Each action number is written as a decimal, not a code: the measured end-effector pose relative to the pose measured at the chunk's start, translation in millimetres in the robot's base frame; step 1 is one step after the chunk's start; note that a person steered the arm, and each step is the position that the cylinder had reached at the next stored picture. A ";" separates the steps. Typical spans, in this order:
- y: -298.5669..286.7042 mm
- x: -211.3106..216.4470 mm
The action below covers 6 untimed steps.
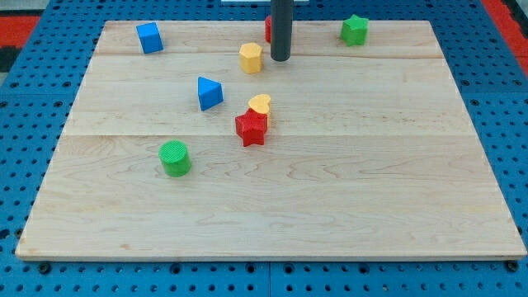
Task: Place the red star at center left
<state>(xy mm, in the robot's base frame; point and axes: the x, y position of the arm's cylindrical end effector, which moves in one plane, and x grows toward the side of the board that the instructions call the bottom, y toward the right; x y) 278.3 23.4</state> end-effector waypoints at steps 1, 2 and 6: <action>-2.1 0.0; -2.1 0.0; -120.7 26.9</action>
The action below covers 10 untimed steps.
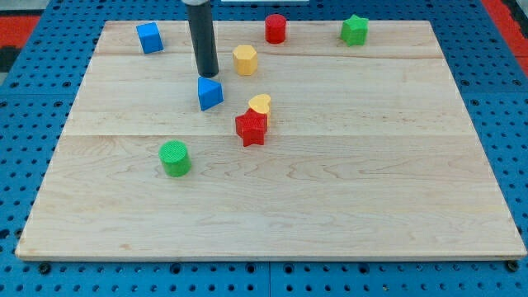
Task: Place the red star at center left
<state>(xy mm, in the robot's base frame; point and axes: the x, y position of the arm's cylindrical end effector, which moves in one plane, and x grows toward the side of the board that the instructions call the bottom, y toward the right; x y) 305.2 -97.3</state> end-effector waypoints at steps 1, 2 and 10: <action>-62.5 -14.7; -82.3 -33.5; 141.8 72.3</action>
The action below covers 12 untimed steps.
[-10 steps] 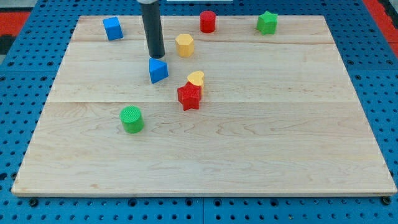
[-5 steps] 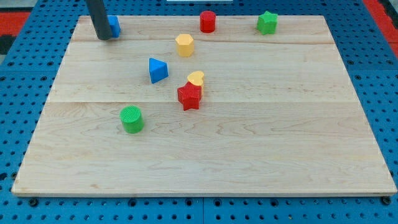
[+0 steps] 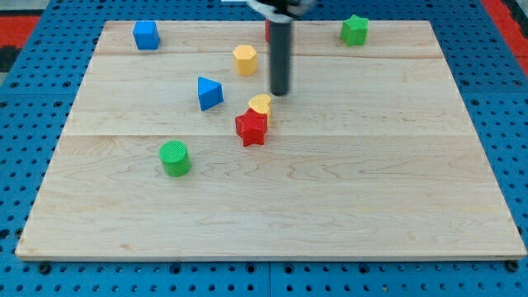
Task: Place the red star at center left
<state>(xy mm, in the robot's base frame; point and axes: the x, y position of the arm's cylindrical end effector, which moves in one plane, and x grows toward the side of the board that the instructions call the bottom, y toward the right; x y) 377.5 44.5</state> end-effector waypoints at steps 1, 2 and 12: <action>9.3 53.8; -54.9 71.8; -234.1 50.8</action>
